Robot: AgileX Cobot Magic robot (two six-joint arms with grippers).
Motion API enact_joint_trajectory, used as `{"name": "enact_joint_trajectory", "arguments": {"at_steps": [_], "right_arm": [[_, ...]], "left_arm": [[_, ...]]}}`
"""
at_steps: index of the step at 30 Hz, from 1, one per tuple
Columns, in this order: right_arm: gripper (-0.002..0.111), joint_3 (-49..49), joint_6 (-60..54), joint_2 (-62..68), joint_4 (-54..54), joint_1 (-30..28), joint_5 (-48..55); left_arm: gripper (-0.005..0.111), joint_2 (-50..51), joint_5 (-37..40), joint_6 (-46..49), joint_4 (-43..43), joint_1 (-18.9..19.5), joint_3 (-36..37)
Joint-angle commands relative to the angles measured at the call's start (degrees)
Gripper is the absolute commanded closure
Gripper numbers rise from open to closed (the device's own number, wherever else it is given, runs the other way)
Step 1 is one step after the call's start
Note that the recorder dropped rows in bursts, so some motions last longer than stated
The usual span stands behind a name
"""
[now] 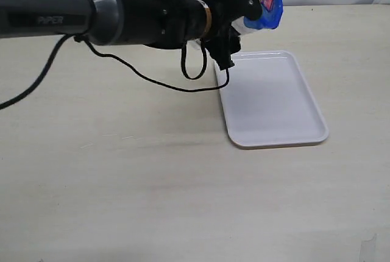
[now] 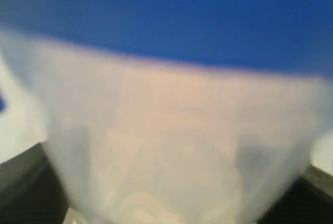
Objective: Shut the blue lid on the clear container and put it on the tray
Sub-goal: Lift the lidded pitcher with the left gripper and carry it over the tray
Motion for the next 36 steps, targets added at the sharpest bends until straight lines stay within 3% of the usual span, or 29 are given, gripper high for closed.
{"name": "enact_joint_trajectory", "arguments": {"at_steps": [1, 4, 8, 14, 29, 36], "right_arm": [[0.104, 0.1, 0.2, -0.3, 0.2, 0.0, -0.1], [0.104, 0.1, 0.2, -0.3, 0.2, 0.0, -0.1], [0.104, 0.1, 0.2, -0.3, 0.2, 0.0, -0.1], [0.104, 0.1, 0.2, -0.3, 0.2, 0.0, -0.1], [0.104, 0.1, 0.2, -0.3, 0.2, 0.0, 0.0], [0.104, 0.1, 0.2, -0.3, 0.2, 0.0, 0.0]], "left_arm": [[0.107, 4.0, 20.8, 13.1, 6.9, -5.0, -2.9], [0.107, 7.3, 32.0, 21.3, 12.5, -7.9, -3.4], [0.107, 10.2, 37.8, 21.8, 21.1, -9.9, -3.4], [0.107, 11.0, 35.9, 22.3, 23.2, -11.4, -3.4], [0.107, 11.0, 35.7, 54.0, 23.2, -11.5, -3.4], [0.107, 11.0, 35.6, 55.0, 23.2, -11.5, -3.4]]}}
